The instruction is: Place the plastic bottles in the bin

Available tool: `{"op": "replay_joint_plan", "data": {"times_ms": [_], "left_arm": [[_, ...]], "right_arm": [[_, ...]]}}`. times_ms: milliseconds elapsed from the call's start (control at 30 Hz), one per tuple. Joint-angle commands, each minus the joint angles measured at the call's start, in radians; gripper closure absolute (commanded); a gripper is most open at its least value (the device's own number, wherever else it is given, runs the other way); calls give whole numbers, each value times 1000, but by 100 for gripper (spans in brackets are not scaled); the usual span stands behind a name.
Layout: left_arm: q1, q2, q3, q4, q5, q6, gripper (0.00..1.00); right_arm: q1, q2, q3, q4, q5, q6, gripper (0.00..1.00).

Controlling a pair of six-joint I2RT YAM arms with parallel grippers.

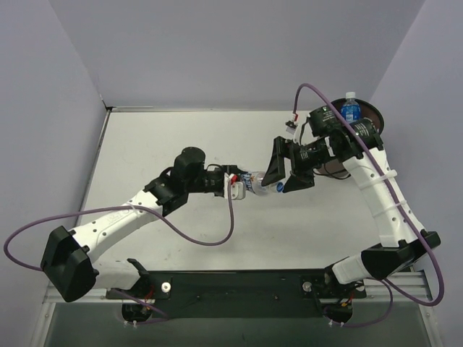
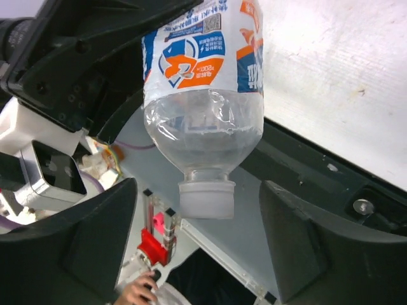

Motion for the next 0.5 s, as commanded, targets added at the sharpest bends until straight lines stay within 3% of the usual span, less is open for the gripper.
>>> {"op": "replay_joint_plan", "data": {"times_ms": [0,100,233,333,467], "left_arm": [[-7,-44,-55,313,-15,-292,87],[-20,-7,9,295,-75,-473,91],[-70,14,14,325,-167,-570,95],[-86,10,-4,395,-211,-634,92],[-99,33,37,349,-224,-641,92]], "right_arm": [[-6,-80,40,80,151,56,16],[-9,-196,-85,270,297,147,1],[15,-316,-271,496,374,218,0],[55,-319,-282,538,450,179,0],[86,-302,-250,569,486,126,0]]}}
